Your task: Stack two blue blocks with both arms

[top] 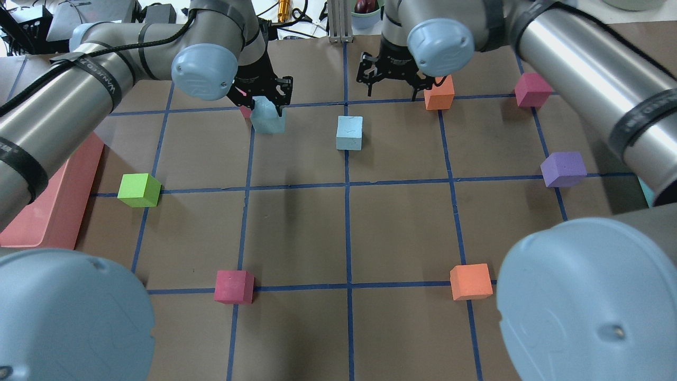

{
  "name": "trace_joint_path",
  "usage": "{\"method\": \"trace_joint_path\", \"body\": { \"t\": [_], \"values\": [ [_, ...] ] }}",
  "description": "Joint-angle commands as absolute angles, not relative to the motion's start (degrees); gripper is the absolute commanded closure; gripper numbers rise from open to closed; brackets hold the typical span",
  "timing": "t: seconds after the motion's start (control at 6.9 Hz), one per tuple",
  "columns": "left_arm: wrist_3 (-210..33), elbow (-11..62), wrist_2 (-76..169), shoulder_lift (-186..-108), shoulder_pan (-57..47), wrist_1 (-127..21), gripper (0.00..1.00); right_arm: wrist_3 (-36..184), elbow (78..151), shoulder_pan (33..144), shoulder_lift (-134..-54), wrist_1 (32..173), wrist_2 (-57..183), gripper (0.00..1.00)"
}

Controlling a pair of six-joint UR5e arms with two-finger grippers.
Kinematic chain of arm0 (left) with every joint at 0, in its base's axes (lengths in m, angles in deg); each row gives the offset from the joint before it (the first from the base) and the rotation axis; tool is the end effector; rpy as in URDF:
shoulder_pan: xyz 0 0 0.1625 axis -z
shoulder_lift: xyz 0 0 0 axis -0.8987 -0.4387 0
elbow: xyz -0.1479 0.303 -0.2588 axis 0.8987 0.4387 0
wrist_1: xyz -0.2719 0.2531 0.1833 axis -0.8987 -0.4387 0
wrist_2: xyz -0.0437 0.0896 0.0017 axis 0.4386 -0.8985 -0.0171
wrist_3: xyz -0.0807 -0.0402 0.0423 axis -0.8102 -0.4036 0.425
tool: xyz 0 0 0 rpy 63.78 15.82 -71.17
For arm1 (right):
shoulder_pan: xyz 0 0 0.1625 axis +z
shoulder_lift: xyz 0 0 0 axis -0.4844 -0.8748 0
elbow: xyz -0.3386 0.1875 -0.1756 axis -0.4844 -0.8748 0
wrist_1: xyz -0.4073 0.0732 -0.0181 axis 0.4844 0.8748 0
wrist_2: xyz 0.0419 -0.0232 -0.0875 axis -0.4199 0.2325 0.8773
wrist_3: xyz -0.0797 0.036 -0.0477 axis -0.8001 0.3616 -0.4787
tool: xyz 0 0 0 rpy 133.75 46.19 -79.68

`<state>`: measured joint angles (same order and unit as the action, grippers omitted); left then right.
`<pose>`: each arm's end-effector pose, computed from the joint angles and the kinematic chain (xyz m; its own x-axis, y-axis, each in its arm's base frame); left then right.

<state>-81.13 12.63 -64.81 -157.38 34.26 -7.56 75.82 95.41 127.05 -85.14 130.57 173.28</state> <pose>-0.2305 -0.6609 0.3137 -0.9999 0.0116 0.0039 0.0115 0.9996 -0.0249 0.2337 -0.6663 0.3489 -0.9829 0.1764 -0.0524 0.1773 0.9841 -0.0123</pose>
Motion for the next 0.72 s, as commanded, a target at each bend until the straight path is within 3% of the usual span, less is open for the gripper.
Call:
{"method": "trace_joint_path", "body": {
  "t": [0.0, 0.29, 0.58],
  "values": [
    [-88.46, 7.24, -64.06, -161.77, 38.31, -7.73, 1.0, 71.59, 102.22, 122.85, -94.75, 126.94, 173.63, 0.0],
    [-92.97, 1.1, -62.47, -166.42, 42.0, -7.47, 1.0, 70.69, 111.45, 120.91, -105.48, 127.02, 173.89, 0.0],
    [-95.61, -1.57, -62.99, -169.51, 44.73, -7.64, 1.0, 70.17, 113.59, 120.9, -107.36, 126.93, 173.54, 0.0]
  ]
}}
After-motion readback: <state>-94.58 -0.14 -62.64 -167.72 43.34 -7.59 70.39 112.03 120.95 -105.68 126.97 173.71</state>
